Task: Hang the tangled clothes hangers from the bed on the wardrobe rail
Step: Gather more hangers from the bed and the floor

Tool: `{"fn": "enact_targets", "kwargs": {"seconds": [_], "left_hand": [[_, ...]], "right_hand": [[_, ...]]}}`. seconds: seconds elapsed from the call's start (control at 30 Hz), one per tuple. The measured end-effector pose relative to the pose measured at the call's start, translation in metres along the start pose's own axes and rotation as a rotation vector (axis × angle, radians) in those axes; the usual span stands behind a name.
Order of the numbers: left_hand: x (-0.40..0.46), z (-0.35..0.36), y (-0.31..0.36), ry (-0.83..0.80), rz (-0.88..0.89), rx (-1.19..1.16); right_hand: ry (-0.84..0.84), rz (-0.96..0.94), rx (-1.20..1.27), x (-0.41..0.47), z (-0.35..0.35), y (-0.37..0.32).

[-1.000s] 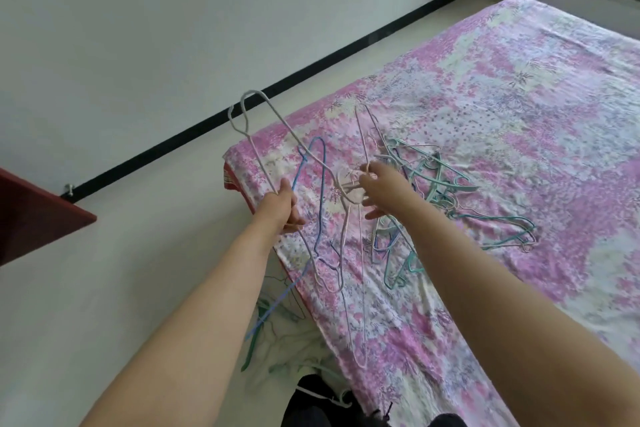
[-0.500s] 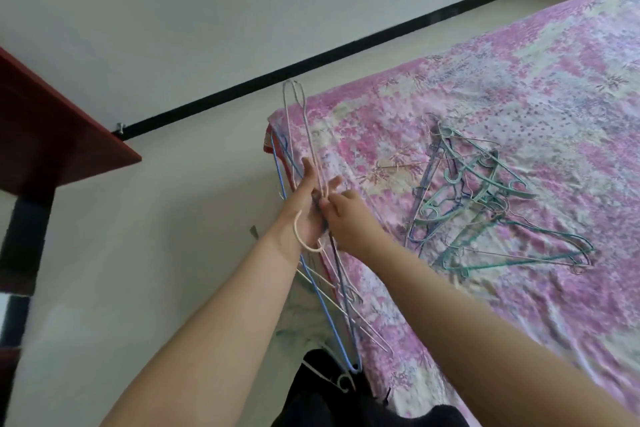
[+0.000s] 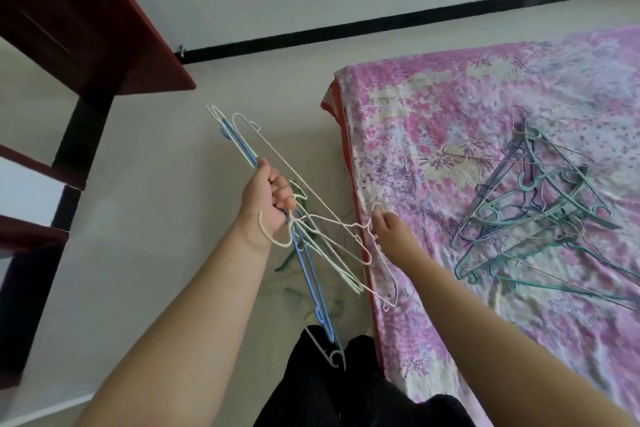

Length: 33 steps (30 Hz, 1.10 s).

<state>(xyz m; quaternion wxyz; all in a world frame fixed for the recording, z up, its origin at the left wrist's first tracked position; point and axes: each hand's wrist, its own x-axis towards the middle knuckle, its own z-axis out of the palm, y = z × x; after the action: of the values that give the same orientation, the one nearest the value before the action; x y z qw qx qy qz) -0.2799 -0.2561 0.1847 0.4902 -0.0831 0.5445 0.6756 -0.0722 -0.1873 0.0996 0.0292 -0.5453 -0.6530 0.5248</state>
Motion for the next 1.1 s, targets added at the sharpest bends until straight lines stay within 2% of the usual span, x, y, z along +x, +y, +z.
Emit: {"fn": "enact_targets", "kwargs": {"seconds": [0.1,0.27,0.43,0.77,0.97,1.1], "left_hand": [[0.003,-0.03,0.008,0.067,0.022,0.008],[0.016,-0.09,0.012,0.179,0.017,-0.008],[0.043,-0.151,0.014,0.197,0.0,0.016],[0.129,-0.272,0.009,0.148,0.003,0.244],[0.178,-0.332,-0.038,0.201,0.14,0.428],[0.226,-0.369,-0.094,0.311,0.224,0.531]], "right_hand": [[-0.16,0.084,-0.093,0.0,0.037,0.021],[-0.251,0.147,-0.151,-0.006,0.087,0.038],[-0.296,0.192,-0.168,0.002,0.138,0.041],[-0.308,0.293,-0.188,0.042,0.269,0.072],[-0.369,0.321,-0.227,0.077,0.335,0.116],[-0.391,0.296,-0.417,0.125,0.365,0.179]]}}
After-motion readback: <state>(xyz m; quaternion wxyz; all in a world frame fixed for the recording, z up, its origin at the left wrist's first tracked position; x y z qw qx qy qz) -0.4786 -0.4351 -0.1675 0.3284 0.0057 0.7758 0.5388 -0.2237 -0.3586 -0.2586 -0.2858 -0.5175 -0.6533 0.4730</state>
